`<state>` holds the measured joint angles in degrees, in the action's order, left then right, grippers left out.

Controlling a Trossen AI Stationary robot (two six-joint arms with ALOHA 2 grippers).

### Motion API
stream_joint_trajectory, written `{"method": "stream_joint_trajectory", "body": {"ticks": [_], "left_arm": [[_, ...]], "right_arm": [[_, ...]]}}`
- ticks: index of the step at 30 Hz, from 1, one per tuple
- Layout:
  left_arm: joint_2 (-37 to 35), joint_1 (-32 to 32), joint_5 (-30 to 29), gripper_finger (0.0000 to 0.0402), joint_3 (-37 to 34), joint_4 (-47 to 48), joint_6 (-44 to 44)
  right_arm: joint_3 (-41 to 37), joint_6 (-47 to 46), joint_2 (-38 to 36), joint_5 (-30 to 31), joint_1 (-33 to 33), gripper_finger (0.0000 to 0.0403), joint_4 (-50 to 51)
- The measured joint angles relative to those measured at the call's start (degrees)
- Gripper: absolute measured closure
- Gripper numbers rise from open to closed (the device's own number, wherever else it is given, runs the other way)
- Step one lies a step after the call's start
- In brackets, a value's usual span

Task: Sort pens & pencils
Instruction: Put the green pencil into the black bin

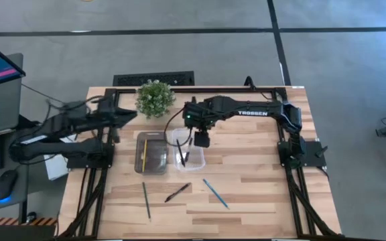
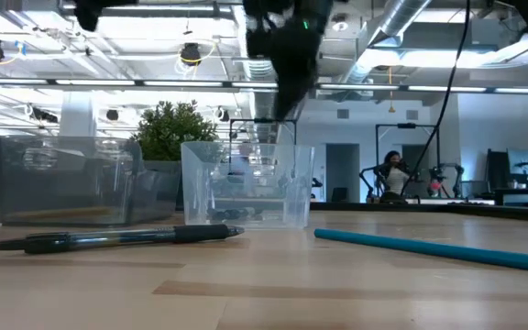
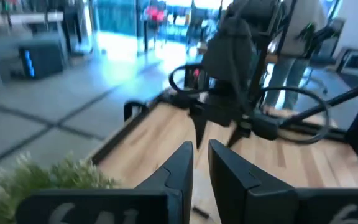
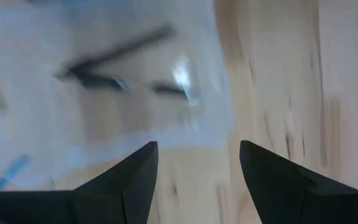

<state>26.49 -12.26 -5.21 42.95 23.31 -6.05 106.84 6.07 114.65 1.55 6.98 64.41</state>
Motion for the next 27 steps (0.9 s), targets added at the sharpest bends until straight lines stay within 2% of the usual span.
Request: {"method": "stream_joint_trajectory", "body": {"ticks": [5,14,21,24,27], "left_arm": [[-8.4,1.3,-0.2,0.0361,-5.0,-2.7,2.7],[-26.0,1.3,1.2,0.0361,-22.1,-13.7,2.8],[-24.4,1.4,7.7,0.0361,-26.3,-17.4,1.3],[-24.8,1.4,8.4,0.0361,-26.5,-17.7,1.3],[-26.2,1.4,9.6,0.0361,-26.4,-18.2,1.3]], "right_arm": [[6.2,4.8,0.0,0.0,-3.9,0.0154,-4.0],[10.3,4.4,0.0,0.0,-8.3,0.0154,-3.4],[10.2,0.9,-0.1,0.1,-11.1,0.0154,-1.6],[9.6,0.5,-1.2,0.5,-13.0,0.0154,-2.5],[7.9,-0.3,-3.3,5.1,-15.1,0.0154,-3.0]]}}
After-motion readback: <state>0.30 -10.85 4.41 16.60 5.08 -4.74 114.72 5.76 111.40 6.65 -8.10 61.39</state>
